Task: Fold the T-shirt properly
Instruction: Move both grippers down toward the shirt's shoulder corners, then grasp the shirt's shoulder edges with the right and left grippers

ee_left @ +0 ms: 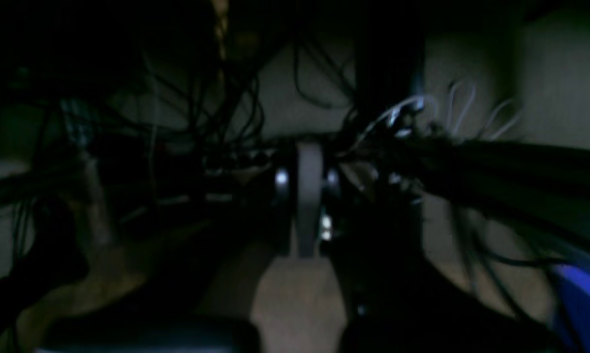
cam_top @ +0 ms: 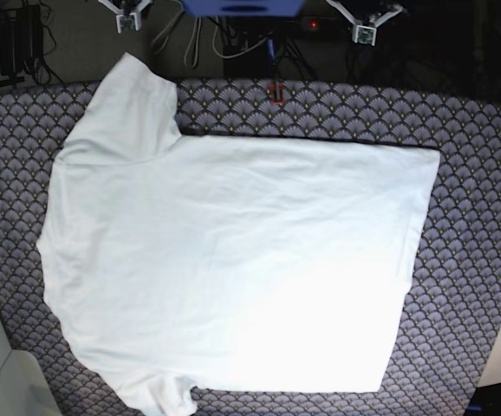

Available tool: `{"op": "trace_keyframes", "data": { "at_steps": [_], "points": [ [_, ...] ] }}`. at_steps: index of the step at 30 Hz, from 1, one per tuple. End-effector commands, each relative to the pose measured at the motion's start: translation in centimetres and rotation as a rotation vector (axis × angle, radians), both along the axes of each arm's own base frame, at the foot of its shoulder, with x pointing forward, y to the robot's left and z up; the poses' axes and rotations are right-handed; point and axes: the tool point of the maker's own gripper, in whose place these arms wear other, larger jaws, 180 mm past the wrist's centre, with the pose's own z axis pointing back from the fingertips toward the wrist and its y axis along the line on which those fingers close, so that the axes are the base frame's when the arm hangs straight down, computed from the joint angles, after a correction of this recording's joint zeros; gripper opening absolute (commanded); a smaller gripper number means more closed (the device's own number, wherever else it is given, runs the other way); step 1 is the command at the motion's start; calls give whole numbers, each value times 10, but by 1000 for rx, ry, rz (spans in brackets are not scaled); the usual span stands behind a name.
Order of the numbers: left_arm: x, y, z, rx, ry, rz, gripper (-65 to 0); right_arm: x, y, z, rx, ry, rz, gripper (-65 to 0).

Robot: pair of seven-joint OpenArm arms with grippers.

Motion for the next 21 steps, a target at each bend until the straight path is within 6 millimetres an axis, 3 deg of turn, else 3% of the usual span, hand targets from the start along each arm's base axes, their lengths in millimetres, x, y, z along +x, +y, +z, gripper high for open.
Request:
{"op": "trace_keyframes", "data": {
  "at_steps": [1, 8, 13, 15, 17, 21],
  "points": [
    [1, 0, 13, -2, -38, -19, -649, 10, -2, 16, -2, -58, 19, -650],
    [25, -19, 91, -47, -221, -44, -649, 50, -4, 100, -12, -267, 80, -644],
    [43, -30, 144, -76, -335, -52, -644, 80, -21, 152, -64, -406, 73, -545],
    [52, -33, 161, -79, -345, -60, -605, 88, -29, 164, -87, -442, 66, -494],
    [59, -33, 171, -70, -329, -79, -519, 102, -35, 172, -107, -486, 58, -447],
    [69, -32, 172, -55, -294, -86, -368, 124, -43, 180, -128, -545, 46, -398]
  ]
}}
